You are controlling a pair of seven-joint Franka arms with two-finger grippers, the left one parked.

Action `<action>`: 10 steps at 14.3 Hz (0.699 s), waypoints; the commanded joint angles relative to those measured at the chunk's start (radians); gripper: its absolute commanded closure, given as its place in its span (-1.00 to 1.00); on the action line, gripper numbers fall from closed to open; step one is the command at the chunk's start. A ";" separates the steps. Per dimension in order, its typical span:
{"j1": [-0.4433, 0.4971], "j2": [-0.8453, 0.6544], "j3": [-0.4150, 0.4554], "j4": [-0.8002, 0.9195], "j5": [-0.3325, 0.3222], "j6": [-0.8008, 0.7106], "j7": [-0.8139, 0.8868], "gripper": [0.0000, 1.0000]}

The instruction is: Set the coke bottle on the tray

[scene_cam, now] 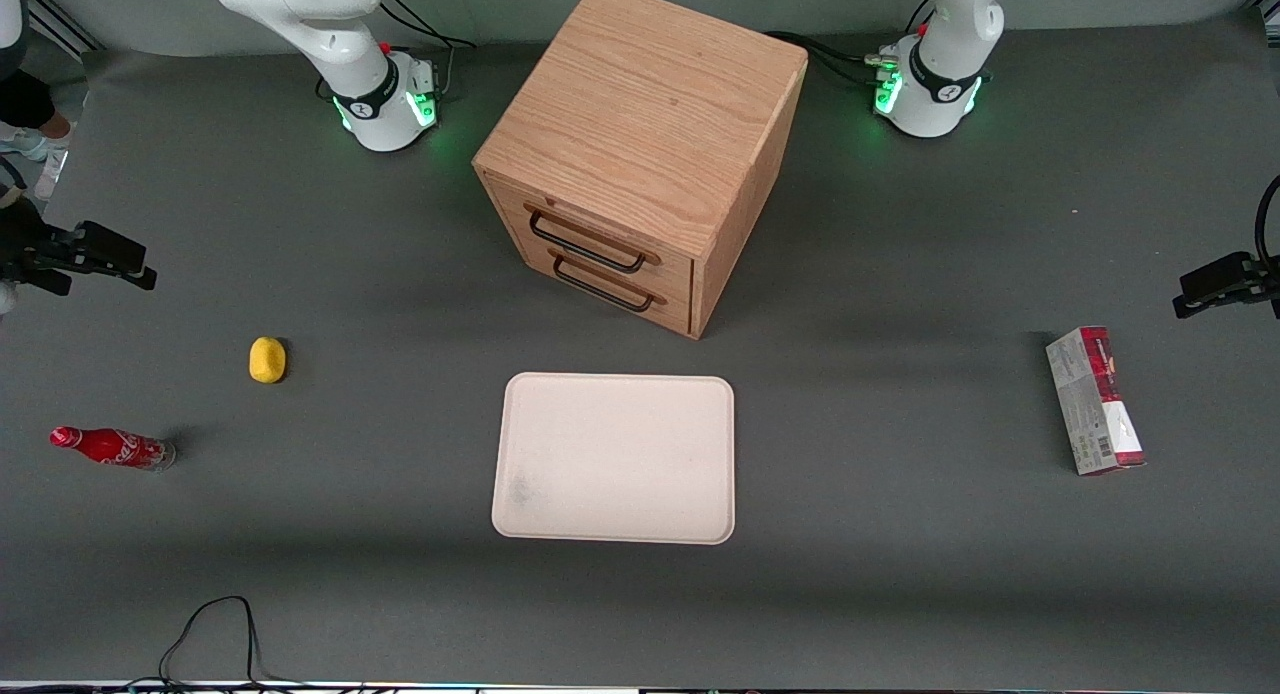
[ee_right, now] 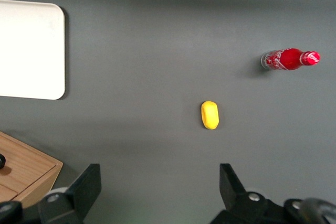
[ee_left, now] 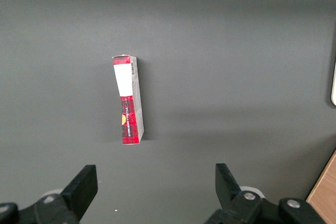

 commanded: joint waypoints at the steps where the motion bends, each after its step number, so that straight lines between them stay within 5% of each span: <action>1: -0.008 0.073 -0.038 0.116 0.013 -0.020 0.000 -1.00; 10: -0.244 0.427 -0.064 0.577 0.053 -0.107 -0.271 -1.00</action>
